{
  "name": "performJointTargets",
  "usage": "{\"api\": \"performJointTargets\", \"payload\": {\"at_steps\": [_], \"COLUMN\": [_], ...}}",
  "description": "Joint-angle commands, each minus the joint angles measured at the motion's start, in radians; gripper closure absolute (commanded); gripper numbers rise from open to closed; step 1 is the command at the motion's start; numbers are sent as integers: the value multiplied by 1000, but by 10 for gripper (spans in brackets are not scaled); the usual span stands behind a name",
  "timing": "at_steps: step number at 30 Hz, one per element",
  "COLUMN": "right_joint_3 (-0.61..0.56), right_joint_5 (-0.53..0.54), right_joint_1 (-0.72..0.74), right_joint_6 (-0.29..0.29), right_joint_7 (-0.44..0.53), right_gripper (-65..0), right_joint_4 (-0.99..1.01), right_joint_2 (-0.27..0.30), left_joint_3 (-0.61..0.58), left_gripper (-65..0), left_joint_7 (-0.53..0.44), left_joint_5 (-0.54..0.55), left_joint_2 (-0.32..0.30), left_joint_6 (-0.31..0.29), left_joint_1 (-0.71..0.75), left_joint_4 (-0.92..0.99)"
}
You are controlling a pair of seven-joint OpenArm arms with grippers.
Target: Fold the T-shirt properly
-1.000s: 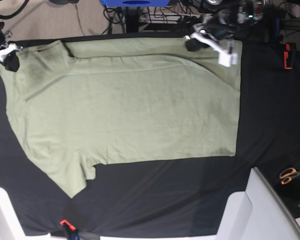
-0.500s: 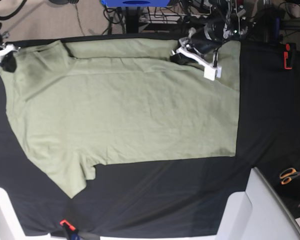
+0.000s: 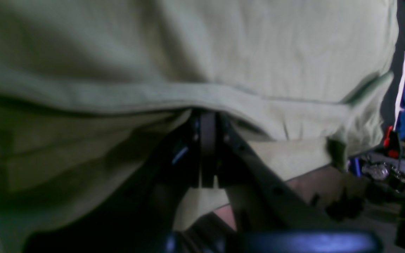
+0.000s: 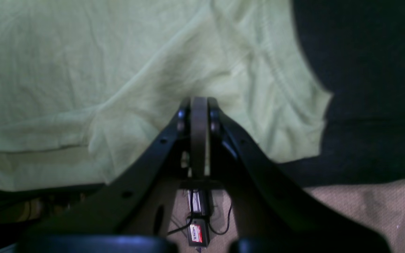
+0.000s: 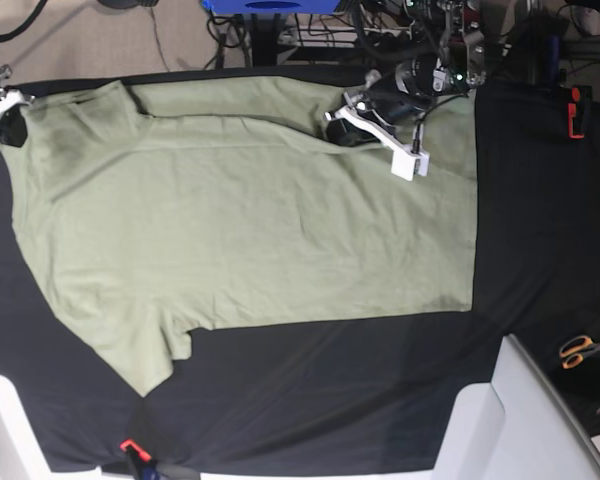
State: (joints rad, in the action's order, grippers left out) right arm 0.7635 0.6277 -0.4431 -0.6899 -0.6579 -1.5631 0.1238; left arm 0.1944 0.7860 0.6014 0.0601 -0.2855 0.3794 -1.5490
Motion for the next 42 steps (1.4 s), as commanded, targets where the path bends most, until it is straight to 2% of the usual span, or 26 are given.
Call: {"api": "performJointTargets", "payload": {"at_steps": [1, 6, 10, 12, 21, 25, 30, 36, 39, 42], "right_joint_3": [6, 6, 6, 6, 6, 6, 4, -2, -20, -100], "right_joint_5": [17, 17, 17, 17, 17, 17, 17, 16, -91, -254], "right_joint_1": [0, 7, 16, 16, 17, 17, 17, 46, 139, 312], "right_joint_6": [-8, -8, -8, -8, -8, -8, -8, -8, -8, -8], "right_joint_7": [16, 16, 14, 14, 14, 14, 13, 13, 14, 16], "right_gripper": [-6, -6, -6, -6, -6, -6, -6, -6, -8, -8], "right_joint_4": [-12, -12, -12, -12, -12, -12, -12, -12, 19, 175], "right_joint_2": [14, 14, 14, 14, 14, 14, 14, 15, 63, 136], "left_joint_3": [-2, 1, 83, 124, 169, 173, 230, 353, 411, 431], "left_gripper": [0, 0, 0, 0, 0, 0, 0, 0, 0, 0], "left_joint_7": [-4, -6, -4, -9, -13, -13, -10, -4, -4, -4], "left_joint_5": [15, 15, 10, 9, 7, 9, 15, 18, 18, 18], "left_joint_2": [-15, -82, -98, -128, -240, -253, -247, -247, -250, -253], "left_joint_6": [-8, -8, -8, -8, -8, -8, -8, -11, -13, -13], "left_joint_1": [11, 43, 83, 102, 109, 132, 183, 188, 183, 160], "left_joint_4": [-31, -44, -52, -49, 71, 40, -87, -196, -238, -290]}}
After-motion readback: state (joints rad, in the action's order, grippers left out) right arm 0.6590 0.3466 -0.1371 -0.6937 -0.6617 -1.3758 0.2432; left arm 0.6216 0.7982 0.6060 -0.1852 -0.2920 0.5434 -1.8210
